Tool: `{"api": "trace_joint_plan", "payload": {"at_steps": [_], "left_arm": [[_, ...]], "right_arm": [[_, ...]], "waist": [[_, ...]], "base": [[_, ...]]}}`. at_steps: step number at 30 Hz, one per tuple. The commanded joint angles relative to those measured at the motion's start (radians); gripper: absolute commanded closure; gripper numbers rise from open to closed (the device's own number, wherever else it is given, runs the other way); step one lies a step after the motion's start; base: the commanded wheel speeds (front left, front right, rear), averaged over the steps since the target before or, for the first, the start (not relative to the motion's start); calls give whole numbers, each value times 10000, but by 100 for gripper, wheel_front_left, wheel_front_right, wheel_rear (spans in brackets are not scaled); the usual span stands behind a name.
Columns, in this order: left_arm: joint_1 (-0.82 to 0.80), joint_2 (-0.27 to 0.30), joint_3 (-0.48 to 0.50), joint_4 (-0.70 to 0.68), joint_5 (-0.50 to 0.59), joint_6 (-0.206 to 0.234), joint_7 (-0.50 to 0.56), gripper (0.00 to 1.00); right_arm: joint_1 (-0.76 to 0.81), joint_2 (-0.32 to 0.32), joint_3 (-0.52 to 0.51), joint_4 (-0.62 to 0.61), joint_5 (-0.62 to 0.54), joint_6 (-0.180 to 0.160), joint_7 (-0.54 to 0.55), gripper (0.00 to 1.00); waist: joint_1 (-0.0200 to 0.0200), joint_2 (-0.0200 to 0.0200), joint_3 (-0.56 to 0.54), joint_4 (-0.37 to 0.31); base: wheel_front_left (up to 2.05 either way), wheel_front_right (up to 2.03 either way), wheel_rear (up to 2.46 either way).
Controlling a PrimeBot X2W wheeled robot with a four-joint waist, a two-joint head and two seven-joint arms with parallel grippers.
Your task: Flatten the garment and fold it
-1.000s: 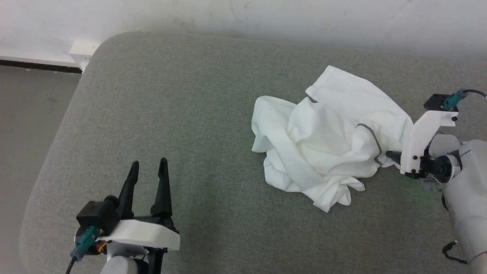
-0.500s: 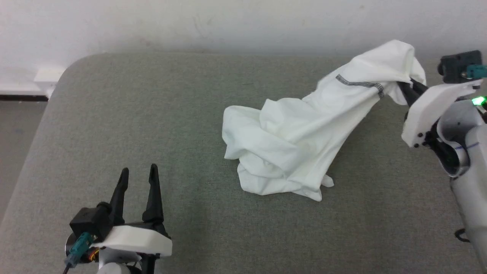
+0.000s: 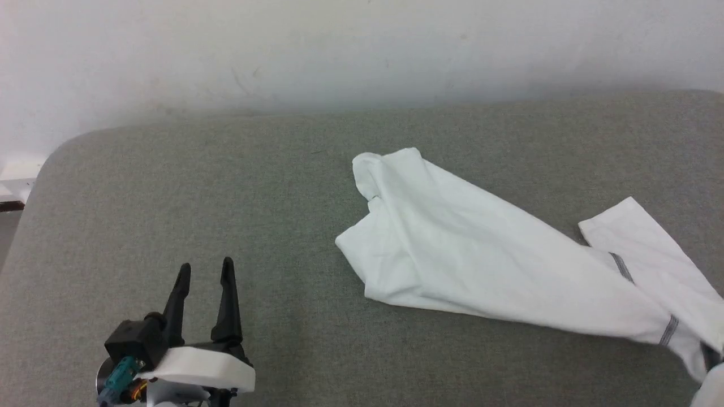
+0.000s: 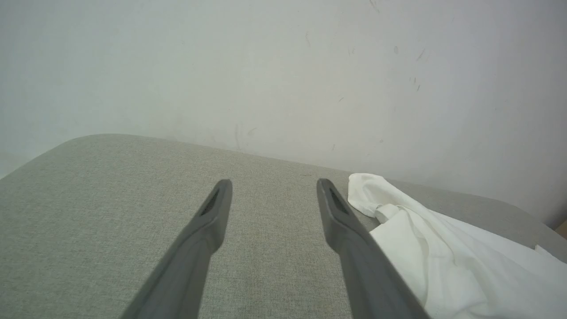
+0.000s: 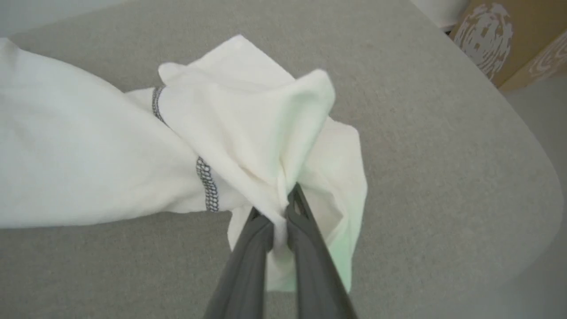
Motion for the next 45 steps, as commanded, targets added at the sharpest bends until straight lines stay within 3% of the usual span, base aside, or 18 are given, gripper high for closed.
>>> {"api": "trace_joint_plan", "payload": {"at_steps": [1, 4, 5, 6, 7, 13, 19, 31, 38, 45], "left_arm": [[114, 35, 0, 6, -11, 64, -14, 0], [116, 74, 1, 57, -29, 84, 8, 0], [129, 84, 1, 77, -36, 93, 19, 0], [146, 97, 2, 90, -42, 102, 29, 0], [163, 109, 1, 98, -49, 110, 40, 0], [279, 147, -61, 144, -58, 175, 166, 0], [404, 103, -126, 129, -59, 331, 212, 0], [743, 153, -291, 72, -40, 511, 496, 0], [-680, 40, -1378, 461, 114, -148, 1347, 0], [-2875, -355, -2720, 1726, -415, -729, 3564, 0]], "right_arm": [[117, 140, -42, -44, -49, -7, 31, 100], [606, 517, -78, 152, 29, -7, -164, 100], [656, 575, -78, 160, 4, -7, -366, 65], [628, 618, -112, 106, -60, -7, -714, 7], [480, 657, -310, 7, -76, -7, -1256, 0], [-97, 720, -242, 12, -729, -7, -3693, 0], [-293, 723, 1355, -194, -1431, -7, -4761, 0], [367, 725, 4374, -1130, -1163, -7, -4600, 0], [389, 725, 4619, -1542, -1002, -7, -4485, 0], [125, 725, 4539, -1593, -1050, -7, -4517, 0]], "waist": [[2, 0, 3, 13], [2, 0, -13, 28], [2, 0, -43, 28], [2, 0, -67, 26], [2, 0, -90, 23], [2, 0, -379, 21], [2, 0, -628, 64], [2, 0, -932, 113], [2, 0, -422, 28], [2, 0, 192, -258]], "base": [[0, 0, 0], [0, 0, 0], [0, 0, 0], [0, 0, 0], [0, 0, 0], [0, 0, 0], [0, 0, 0], [0, 0, 0], [0, 0, 0], [0, 0, 0]]}}
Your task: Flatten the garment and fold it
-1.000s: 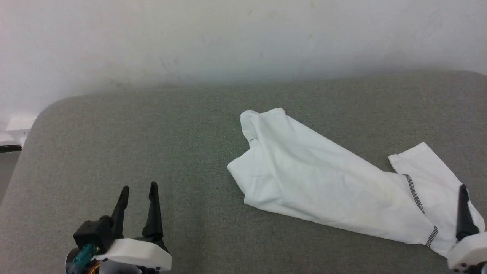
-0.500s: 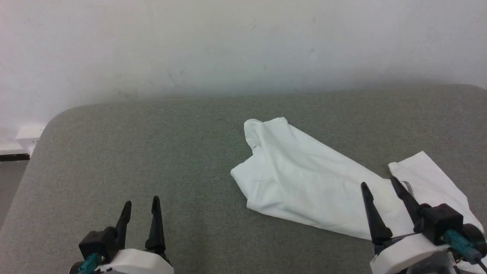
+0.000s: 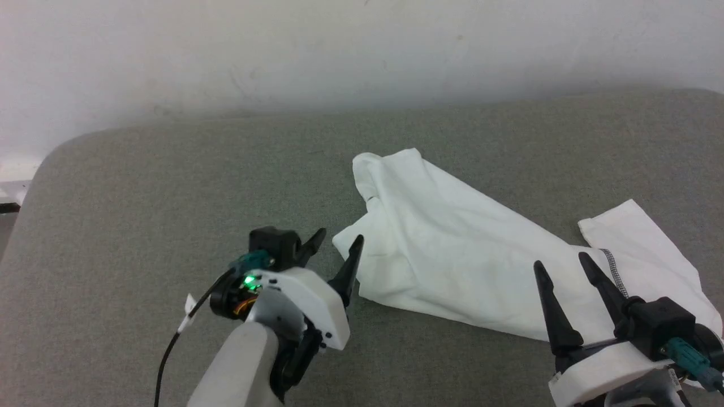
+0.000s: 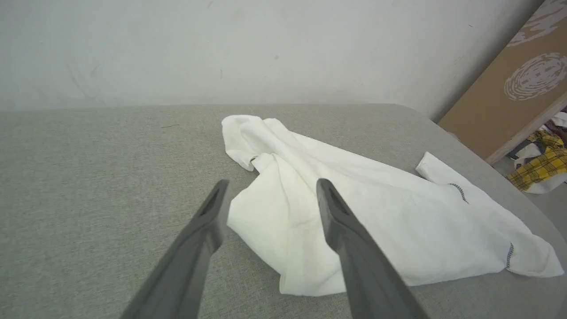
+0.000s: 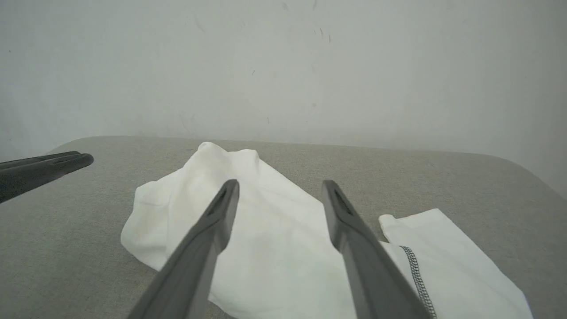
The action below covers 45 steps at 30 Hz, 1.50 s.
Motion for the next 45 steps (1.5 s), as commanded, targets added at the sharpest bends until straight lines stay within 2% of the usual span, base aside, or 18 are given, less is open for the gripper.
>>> {"api": "trace_joint_plan", "payload": {"at_steps": [1, 9, 12, 14, 15, 20, 23, 27, 30, 34, 37, 38, 39, 45], "left_arm": [[-369, -29, -179, 312, -150, -115, 396, 0], [-1717, -10, -996, 2207, -162, -275, 2480, 0], [-1905, 26, -1112, 2639, -205, -342, 2828, 0], [-1981, 32, -1119, 2706, -271, -403, 2679, 89], [-2005, 46, -1106, 2690, -282, -424, 2489, 100], [-1686, 260, -703, 1776, -411, -317, 1270, 100], [-1158, 474, -473, 1000, -509, -154, 1003, 100], [562, 1095, 110, -847, -722, 506, 1040, 100], [2204, 1543, 611, -2083, -916, 1212, 1464, 100], [4124, 1817, 1226, -3058, -1218, 2118, 2010, 100], [4931, 1792, 1427, -3257, -1441, 2425, 2188, 100], [5035, 1696, 1495, -3280, -1564, 2486, 2169, 67], [5090, 1604, 1547, -3278, -1681, 2526, 2155, 0], [4317, 1669, 1695, -3570, -1551, 2355, 1539, 0]], "right_arm": [[-175, 8, -9, 4, 1, -7, -49, 0], [-393, 8, 42, 321, 189, -7, -263, 0], [-441, 8, 50, 434, 275, -7, -337, 0], [-427, 8, 21, 523, 328, -7, -368, 0], [-394, 8, -13, 576, 325, -7, -387, 0], [-216, 8, -142, 736, 340, -7, -343, 0], [-141, 8, -182, 738, 351, -7, -336, 0], [113, 9, -333, 709, 390, -7, -330, 0], [281, 9, -356, 685, 431, -7, -306, 0], [414, 9, -370, 624, 451, -7, -282, 0], [452, 9, -361, 575, 448, -7, -253, 0], [447, 9, -350, 559, 439, -7, -235, 0], [427, 9, -332, 549, 429, -7, -216, 0], [337, 9, -307, 457, 330, -7, -98, 0]], "waist": [[-2, -1, 322, -261], [-2, -1, 726, -760], [-2, -1, 759, -828], [-2, -1, 715, -810], [-2, -1, 638, -769], [-2, -1, 228, -511], [-2, -1, 52, -385], [-2, -1, -236, 6], [-2, -1, -370, 294], [-2, -1, -473, 669], [-2, -1, -494, 901], [-2, -1, -489, 958], [-2, -1, -493, 986], [-2, -1, -497, 1007]], "base": [[0, 0, 0], [0, 0, 0], [0, 0, 0], [0, 0, 0], [0, 0, 0], [0, 0, 0], [0, 0, 0], [0, 0, 0], [0, 0, 0], [0, 0, 0], [0, 0, 0], [0, 0, 0], [0, 0, 0], [0, 0, 0]]}}
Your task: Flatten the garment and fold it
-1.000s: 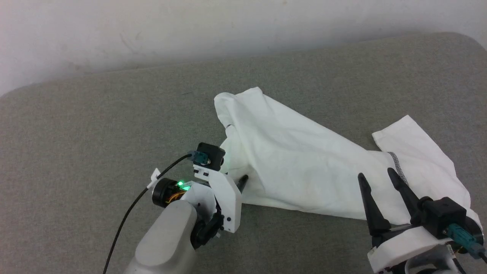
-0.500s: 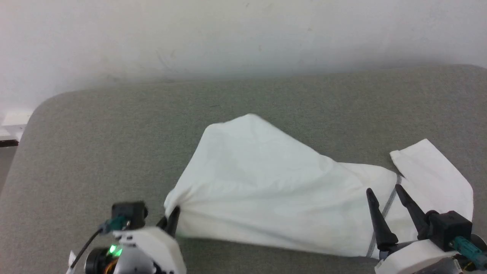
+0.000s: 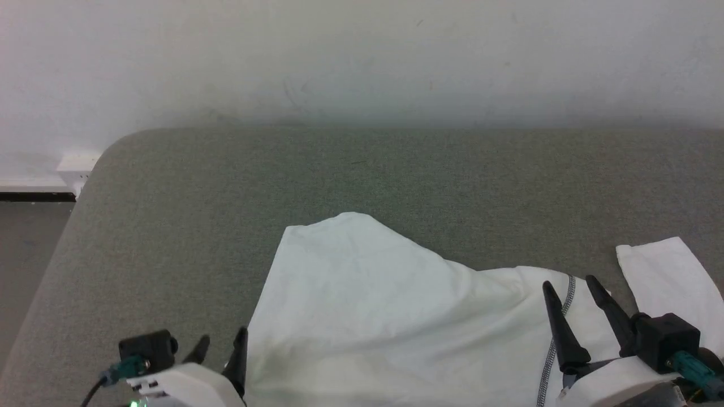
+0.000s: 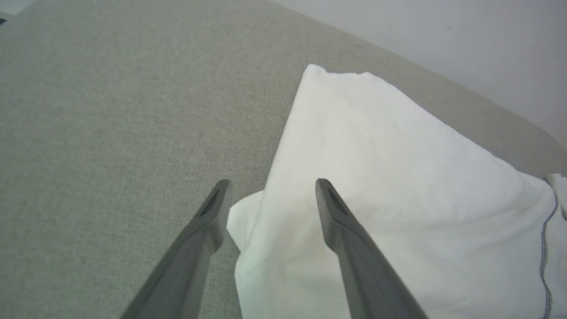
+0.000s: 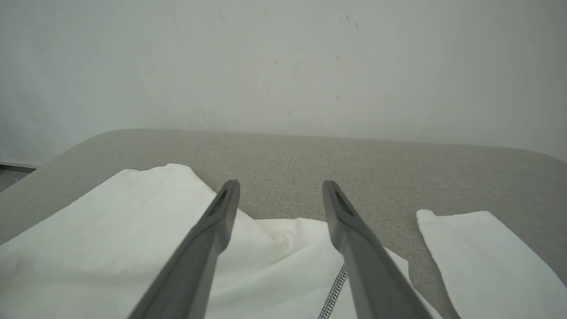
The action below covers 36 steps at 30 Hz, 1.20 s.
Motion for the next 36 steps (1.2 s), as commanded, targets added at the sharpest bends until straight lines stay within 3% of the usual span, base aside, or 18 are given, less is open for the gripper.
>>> {"api": "trace_joint_plan", "payload": {"at_steps": [1, 7, 14, 25, 26, 27, 28, 31, 36], "left_arm": [[-363, 69, 53, -90, 125, -83, -109, 0], [-2297, 353, -85, 279, 184, -580, 94, 0], [-4397, 549, -365, 2879, -479, -1311, 1603, 0], [-4756, 695, -1350, 6248, -791, -2181, 3772, 0], [-4718, 640, -1381, 6387, -917, -2274, 3948, 5], [-4691, 611, -1422, 6510, -1011, -2358, 4109, 56], [-4680, 597, -1461, 6600, -1084, -2434, 4238, 99], [-4886, 674, -1384, 6518, -931, -2436, 3592, 100], [-5460, 865, -1109, 5518, -297, -2220, 1501, 100]], "right_arm": [[-20, 14, -9, -75, -33, -7, 2, 0], [-153, 14, -15, -280, -87, -7, 69, 0], [-482, 14, 150, -162, -33, -7, 18, 0], [-611, 14, 89, 294, -178, -7, -193, 0], [-634, 14, 78, 308, -165, -7, -213, 0], [-663, 14, 82, 324, -156, -7, -225, 0], [-683, 14, 86, 341, -154, -7, -230, 0], [-668, 14, 66, 389, -93, -7, -225, 0], [-506, 15, -187, 466, -127, -7, -212, 0]], "waist": [[1, -1, -6, -42], [1, -1, 365, -389], [1, -1, 939, -1041], [1, -1, 868, -1539], [1, -1, 834, -1540], [1, -1, 791, -1546], [1, -1, 744, -1541], [1, -1, 567, -1478], [1, -1, 232, -1287]], "base": [[0, 0, 0], [0, 0, 0], [0, 0, 0], [0, 0, 0], [0, 0, 0], [0, 0, 0], [0, 0, 0], [0, 0, 0], [0, 0, 0]]}}
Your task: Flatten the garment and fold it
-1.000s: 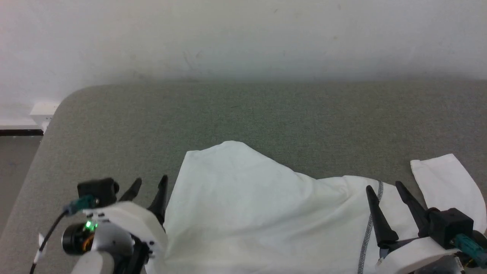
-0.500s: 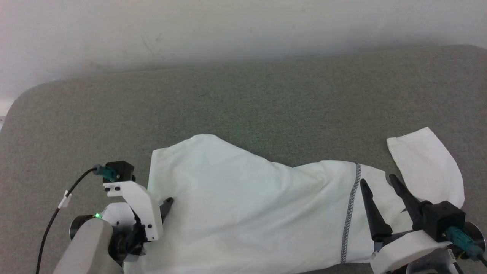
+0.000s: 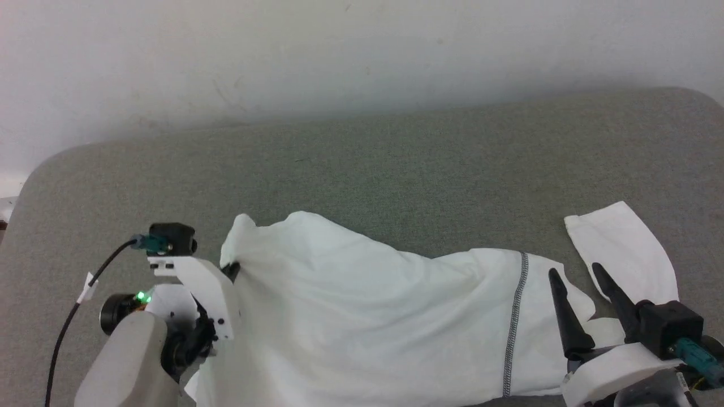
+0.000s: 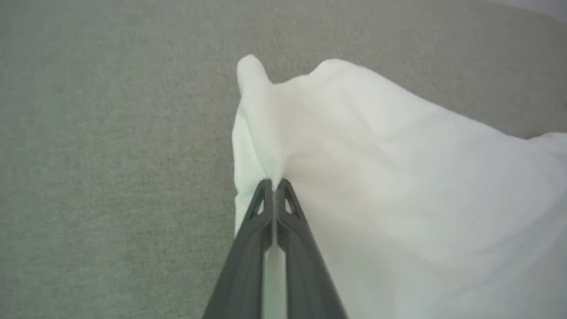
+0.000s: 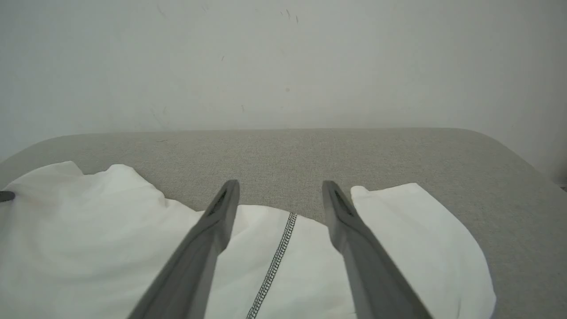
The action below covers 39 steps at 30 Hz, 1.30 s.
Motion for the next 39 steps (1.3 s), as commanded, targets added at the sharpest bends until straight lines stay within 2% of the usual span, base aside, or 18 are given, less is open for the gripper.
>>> {"api": "trace_joint_plan", "payload": {"at_steps": [1, 4, 7, 12, 17, 18, 22, 26, 27, 28, 29, 34, 39], "left_arm": [[-198, 38, 74, -430, 169, 76, -419, 100], [-4, 189, 61, -1788, 496, 156, -1101, 100], [607, 216, -370, -3420, 797, 128, -1139, 100], [1908, -95, -2015, -5284, 1123, -228, -497, 100], [2833, -53, -4247, -5369, 1236, -735, 478, 100], [2833, -53, -4247, -5369, 1236, -735, 478, 100], [3238, 173, -5721, -5265, 1025, -860, 770, 100], [3486, 469, -6476, -5142, 606, -882, 826, 100], [3569, 485, -6512, -5118, 418, -883, 813, 95], [3574, 523, -6505, -5111, 372, -883, 744, 25], [3556, 556, -6436, -5125, 374, -873, 608, 0], [3408, 479, -5623, -5641, 389, -421, -516, 0], [2924, 541, -4349, -6434, 551, 391, -1488, 0]], "right_arm": [[53, 13, -107, 31, 20, -7, -34, 0], [206, 13, -296, 29, 50, -7, -45, 0], [362, 13, -487, 24, 100, -7, -48, 0], [395, 13, -757, 21, 105, -7, 0, 0], [286, 13, -837, -57, 7, -7, 51, 0], [286, 13, -837, -57, 7, -7, 51, 0], [219, 13, -741, -60, 24, -7, 79, 0], [247, 13, -691, 3, 76, -7, 86, 0], [265, 13, -692, 22, 85, -7, 86, 0], [277, 13, -694, 37, 88, -7, 83, 0], [281, 13, -693, 48, 90, -7, 76, 0], [276, 13, -730, 59, 110, -7, 63, 0], [224, 13, -785, -47, -106, -7, 65, 0]], "waist": [[-1, -1, -209, 183], [-1, -1, -379, 373], [-1, -1, -501, 626], [-1, -1, -614, 990], [-1, -1, -592, 1186], [-1, -1, -592, 1186], [-1, -1, -504, 1249], [-1, -1, -441, 1291], [-1, -1, -424, 1307], [-1, -1, -410, 1322], [-1, -1, -400, 1330], [-1, -1, -426, 1371], [-1, -1, -428, 1390]], "base": [[0, 0, 0], [0, 0, 0], [0, 0, 0], [0, 0, 0], [0, 0, 0], [0, 0, 0], [0, 0, 0], [0, 0, 0], [0, 0, 0], [0, 0, 0], [0, 0, 0], [0, 0, 0], [0, 0, 0]]}}
